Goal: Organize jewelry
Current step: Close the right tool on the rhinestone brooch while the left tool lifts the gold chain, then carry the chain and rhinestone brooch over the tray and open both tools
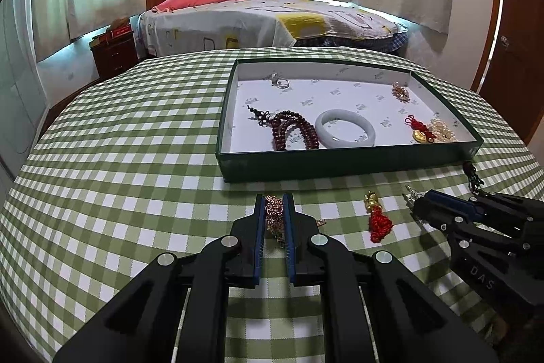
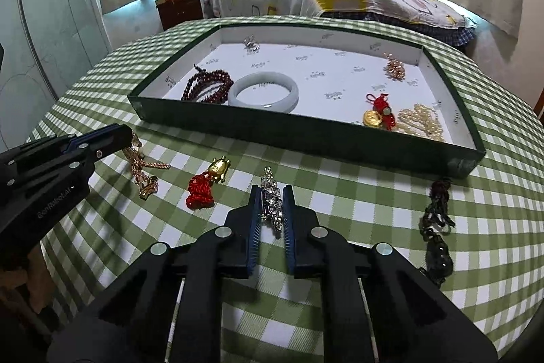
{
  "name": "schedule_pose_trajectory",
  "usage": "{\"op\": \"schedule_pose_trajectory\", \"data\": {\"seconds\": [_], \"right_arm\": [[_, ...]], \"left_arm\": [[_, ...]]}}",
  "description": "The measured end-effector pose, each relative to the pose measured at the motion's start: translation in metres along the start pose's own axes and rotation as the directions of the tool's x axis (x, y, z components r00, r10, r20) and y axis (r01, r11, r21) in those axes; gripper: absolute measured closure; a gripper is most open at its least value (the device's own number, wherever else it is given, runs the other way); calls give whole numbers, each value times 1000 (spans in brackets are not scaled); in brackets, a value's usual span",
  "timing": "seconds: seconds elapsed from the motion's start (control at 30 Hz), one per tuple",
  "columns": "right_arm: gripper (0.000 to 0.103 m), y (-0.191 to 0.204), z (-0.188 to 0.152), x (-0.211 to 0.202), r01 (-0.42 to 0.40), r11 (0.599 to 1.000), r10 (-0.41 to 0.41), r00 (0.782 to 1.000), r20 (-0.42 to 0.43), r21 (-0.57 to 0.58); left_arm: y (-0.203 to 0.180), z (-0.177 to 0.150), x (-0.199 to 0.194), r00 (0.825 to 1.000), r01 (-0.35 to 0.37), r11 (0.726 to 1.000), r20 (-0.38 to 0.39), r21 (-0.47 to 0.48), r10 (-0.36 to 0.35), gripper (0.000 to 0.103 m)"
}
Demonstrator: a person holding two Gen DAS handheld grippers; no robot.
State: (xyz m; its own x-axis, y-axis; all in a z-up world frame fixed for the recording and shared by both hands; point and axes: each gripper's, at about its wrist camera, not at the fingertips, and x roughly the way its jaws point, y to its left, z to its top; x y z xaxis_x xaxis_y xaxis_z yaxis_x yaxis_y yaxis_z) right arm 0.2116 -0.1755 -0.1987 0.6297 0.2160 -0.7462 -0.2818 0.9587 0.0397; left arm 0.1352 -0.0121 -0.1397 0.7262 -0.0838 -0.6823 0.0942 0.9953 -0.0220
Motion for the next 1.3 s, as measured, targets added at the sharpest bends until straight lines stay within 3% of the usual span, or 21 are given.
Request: {"op": "schedule_pose_trajectory", "data": {"seconds": [0.73, 1.3], "right_arm": [[90, -13, 8, -43, 23, 999, -27, 995, 101, 38], [90, -30, 45, -78, 42, 998, -52, 975, 218, 51]], "left_arm": [[-17, 16, -31, 995, 6, 999, 95, 53, -11, 92], [-16, 67, -61, 976, 52, 998, 212, 33, -58, 92]]}}
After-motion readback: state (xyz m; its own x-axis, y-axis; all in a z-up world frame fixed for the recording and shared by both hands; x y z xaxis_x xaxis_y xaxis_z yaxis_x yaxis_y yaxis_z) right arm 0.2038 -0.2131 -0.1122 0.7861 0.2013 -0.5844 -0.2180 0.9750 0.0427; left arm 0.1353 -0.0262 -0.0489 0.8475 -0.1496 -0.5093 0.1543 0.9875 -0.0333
